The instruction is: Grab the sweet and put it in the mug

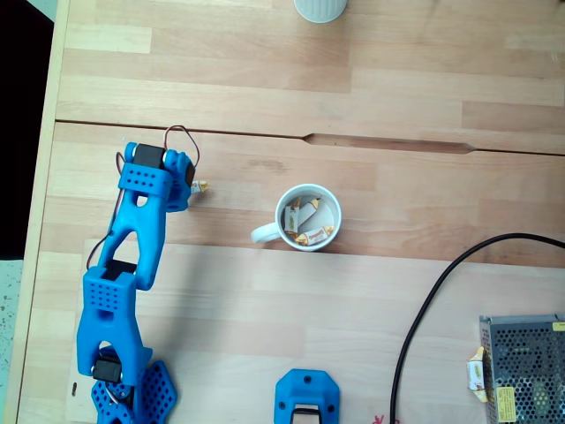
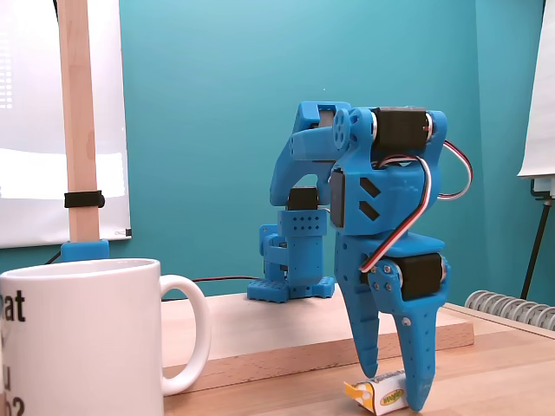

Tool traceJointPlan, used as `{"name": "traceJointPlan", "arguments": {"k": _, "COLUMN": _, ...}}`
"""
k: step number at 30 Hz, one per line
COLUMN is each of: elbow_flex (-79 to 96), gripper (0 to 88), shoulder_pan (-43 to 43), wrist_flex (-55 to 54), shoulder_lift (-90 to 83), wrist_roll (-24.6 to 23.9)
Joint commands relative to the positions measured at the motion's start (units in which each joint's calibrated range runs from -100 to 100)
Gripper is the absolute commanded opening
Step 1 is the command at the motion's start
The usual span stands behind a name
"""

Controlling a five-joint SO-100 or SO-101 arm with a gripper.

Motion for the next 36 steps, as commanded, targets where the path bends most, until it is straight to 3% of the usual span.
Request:
{"name": "traceJointPlan", "arguments": {"k": 1, "elbow_flex": -3.3, "gripper": 21.2, "shoulder_pan": -0.3, "wrist_flex": 0.7, "shoulder_lift": -1.2, "wrist_roll": -0.3}}
{"name": "traceJointPlan", "arguments": {"k": 36, "elbow_flex": -3.7, "gripper": 21.2, "shoulder_pan": 4.3, "wrist_flex": 1.0, "shoulder_lift": -1.0, "wrist_roll": 0.3}}
